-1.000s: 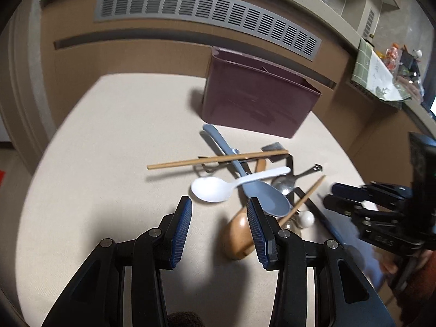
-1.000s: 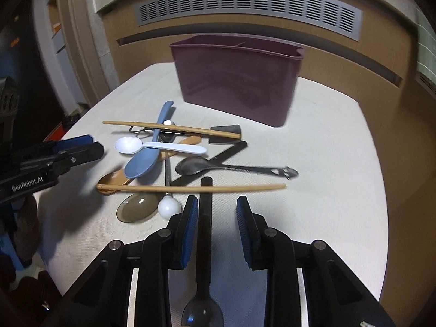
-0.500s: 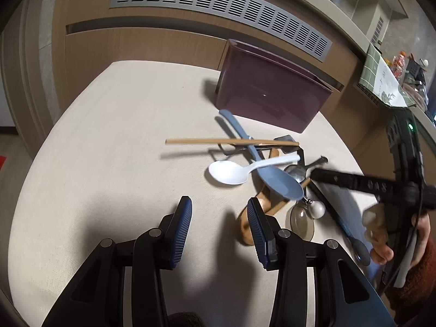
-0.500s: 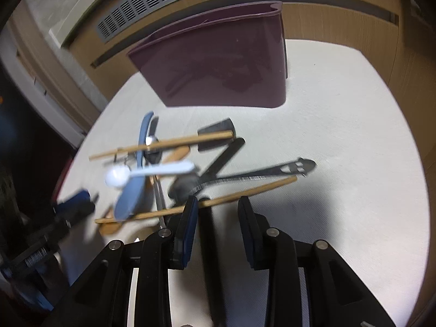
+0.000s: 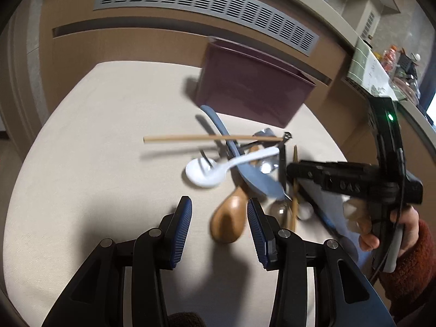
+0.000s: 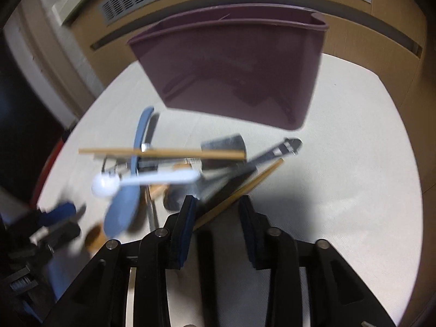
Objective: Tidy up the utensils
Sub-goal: 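Reach the right gripper into the pile and grasp the wooden chopsticks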
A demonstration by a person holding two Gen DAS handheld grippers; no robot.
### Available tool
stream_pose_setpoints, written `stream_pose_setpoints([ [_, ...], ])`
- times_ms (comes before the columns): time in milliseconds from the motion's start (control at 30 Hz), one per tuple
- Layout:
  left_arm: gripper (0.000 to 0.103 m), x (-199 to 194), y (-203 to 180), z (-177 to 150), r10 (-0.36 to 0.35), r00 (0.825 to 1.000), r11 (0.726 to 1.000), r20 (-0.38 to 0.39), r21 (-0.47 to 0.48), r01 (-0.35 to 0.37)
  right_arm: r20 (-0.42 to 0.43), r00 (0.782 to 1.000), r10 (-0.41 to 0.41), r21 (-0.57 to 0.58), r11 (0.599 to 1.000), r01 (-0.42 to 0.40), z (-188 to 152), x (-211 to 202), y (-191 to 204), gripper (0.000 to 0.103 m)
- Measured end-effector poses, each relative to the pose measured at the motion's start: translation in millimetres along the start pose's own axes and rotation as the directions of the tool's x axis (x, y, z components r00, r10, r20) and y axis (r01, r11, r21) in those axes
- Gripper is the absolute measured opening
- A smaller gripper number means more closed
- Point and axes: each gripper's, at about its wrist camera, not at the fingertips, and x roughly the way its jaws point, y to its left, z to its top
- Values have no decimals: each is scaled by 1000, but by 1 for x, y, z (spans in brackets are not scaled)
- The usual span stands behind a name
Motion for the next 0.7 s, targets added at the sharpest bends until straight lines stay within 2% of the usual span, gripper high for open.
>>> stream_pose_setpoints([
  [167,43,8,-19,-2,-11,999,1000,-30,25,11,17,998,-54,-23,998,55,-26,-21,-17,28],
  [267,43,6,-30,-3,-17,999,999,-27,44,18,24,999,-48,-21,999,49,-31,-24,-23,27],
  [300,43,4,-31,-3,-16,1000,999,-21,45,17,26,999,-41,-14,999,41,-31,-25,-24,21],
  [367,43,-1,-32,-3,-7,1000,999,-7,41,7,43,998,-45,-12,999,46,-30,-27,-22,17],
  [433,43,-7,-28,-2,13,1000,999,8,30,-13,73,996,-46,-9,999,47,-30,-31,-22,3],
  [600,43,-19,-16,0,59,997,998,40,10,-60,129,991,-41,-36,998,46,-26,-45,-13,1],
  [700,43,-20,-10,0,75,996,997,42,2,-75,103,993,-51,17,999,49,-25,-47,-17,2],
])
